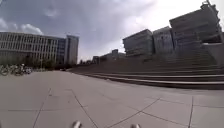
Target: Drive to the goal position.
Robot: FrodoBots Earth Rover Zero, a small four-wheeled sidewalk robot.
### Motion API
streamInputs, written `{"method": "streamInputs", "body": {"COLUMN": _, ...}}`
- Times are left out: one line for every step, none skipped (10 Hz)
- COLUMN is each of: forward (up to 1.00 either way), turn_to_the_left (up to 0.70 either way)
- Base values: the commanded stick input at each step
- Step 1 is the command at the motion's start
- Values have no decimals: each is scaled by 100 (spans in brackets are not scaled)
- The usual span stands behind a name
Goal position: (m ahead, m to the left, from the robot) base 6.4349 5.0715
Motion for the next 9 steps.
{"method": "streamInputs", "body": {"forward": 0, "turn_to_the_left": 4}}
{"method": "streamInputs", "body": {"forward": 0, "turn_to_the_left": 56}}
{"method": "streamInputs", "body": {"forward": 0, "turn_to_the_left": 70}}
{"method": "streamInputs", "body": {"forward": 0, "turn_to_the_left": 70}}
{"method": "streamInputs", "body": {"forward": 0, "turn_to_the_left": 70}}
{"method": "streamInputs", "body": {"forward": 0, "turn_to_the_left": 70}}
{"method": "streamInputs", "body": {"forward": 0, "turn_to_the_left": 70}}
{"method": "streamInputs", "body": {"forward": 0, "turn_to_the_left": 70}}
{"method": "streamInputs", "body": {"forward": 0, "turn_to_the_left": 70}}
